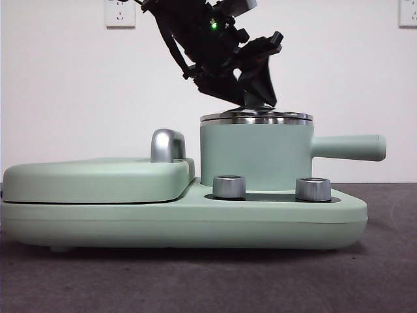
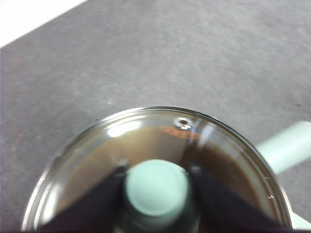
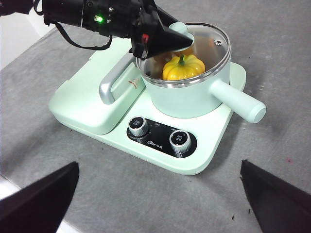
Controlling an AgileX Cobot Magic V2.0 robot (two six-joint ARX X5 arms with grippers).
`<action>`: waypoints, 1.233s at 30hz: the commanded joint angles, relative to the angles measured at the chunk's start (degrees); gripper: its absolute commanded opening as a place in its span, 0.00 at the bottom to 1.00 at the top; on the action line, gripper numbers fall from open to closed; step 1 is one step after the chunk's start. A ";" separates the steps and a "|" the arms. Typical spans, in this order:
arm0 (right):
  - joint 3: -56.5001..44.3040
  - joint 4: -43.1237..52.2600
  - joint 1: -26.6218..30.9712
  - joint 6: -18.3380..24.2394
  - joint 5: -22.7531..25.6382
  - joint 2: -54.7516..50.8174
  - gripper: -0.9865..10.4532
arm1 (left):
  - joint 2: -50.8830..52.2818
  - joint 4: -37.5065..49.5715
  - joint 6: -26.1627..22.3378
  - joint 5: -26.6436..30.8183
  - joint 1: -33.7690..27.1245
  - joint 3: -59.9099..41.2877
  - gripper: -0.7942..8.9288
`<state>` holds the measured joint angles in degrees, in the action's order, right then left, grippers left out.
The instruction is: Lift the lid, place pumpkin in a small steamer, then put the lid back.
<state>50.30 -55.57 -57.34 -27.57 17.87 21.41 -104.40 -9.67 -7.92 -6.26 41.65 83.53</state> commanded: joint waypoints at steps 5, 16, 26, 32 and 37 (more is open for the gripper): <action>0.46 0.17 -0.66 -0.94 0.20 0.07 0.56 | 0.33 -4.79 1.44 -0.04 0.39 3.30 0.63; 0.46 0.15 -0.66 -0.92 0.17 0.07 0.56 | 11.93 -24.96 4.68 -0.15 0.42 6.03 0.63; 0.46 -0.22 -0.66 -0.28 -2.51 0.07 0.56 | 27.54 -46.47 8.00 -0.20 0.42 5.55 0.63; 0.46 -0.15 -0.66 -0.04 -4.72 0.07 0.56 | 40.28 -48.94 10.23 -0.20 0.42 -1.53 0.63; 0.46 -0.17 -0.66 -0.04 -5.05 0.07 0.56 | 54.16 -44.41 14.69 -0.20 0.42 -14.19 0.63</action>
<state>50.30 -56.16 -57.34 -27.88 13.04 21.41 -52.31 -55.29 4.16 -6.33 41.65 70.57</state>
